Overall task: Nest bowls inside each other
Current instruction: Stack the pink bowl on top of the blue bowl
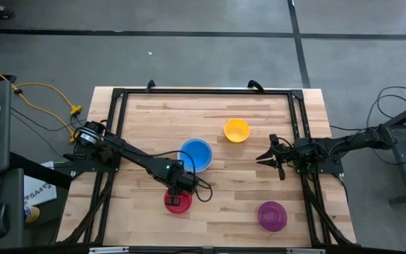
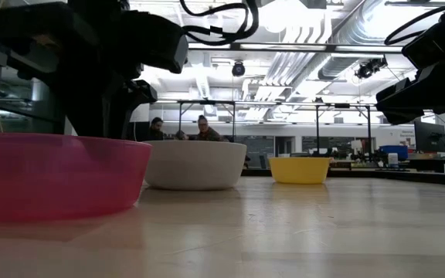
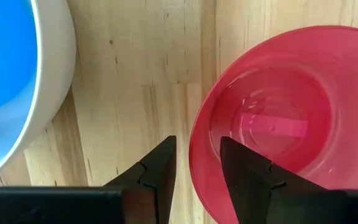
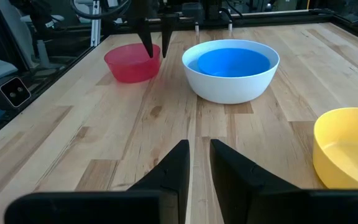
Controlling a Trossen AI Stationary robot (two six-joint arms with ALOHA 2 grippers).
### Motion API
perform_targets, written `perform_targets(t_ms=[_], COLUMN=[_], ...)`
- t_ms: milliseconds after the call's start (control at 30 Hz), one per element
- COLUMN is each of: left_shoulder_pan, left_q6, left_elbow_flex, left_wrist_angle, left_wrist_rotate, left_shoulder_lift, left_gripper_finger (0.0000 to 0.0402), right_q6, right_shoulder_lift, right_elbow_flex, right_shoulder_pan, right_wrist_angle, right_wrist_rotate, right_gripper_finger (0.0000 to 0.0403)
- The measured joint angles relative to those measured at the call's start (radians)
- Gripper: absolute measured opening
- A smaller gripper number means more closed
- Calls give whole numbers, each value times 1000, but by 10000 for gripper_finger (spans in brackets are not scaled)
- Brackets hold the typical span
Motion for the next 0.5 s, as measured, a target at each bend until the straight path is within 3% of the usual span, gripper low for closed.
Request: perform_targets(t_ms=[500], left_shoulder_pan=[0], left_q6=[0], left_elbow_flex=[0], left_wrist_angle=[0], left_wrist_rotate=[0], left_shoulder_lift=[0], left_gripper_finger=[29], right_q6=[0], right_shoulder_lift=[0], right_elbow_flex=[0], right_shoulder_pan=[0], right_wrist_angle=[0], right_wrist_rotate=[0], right_gripper_finger=[57])
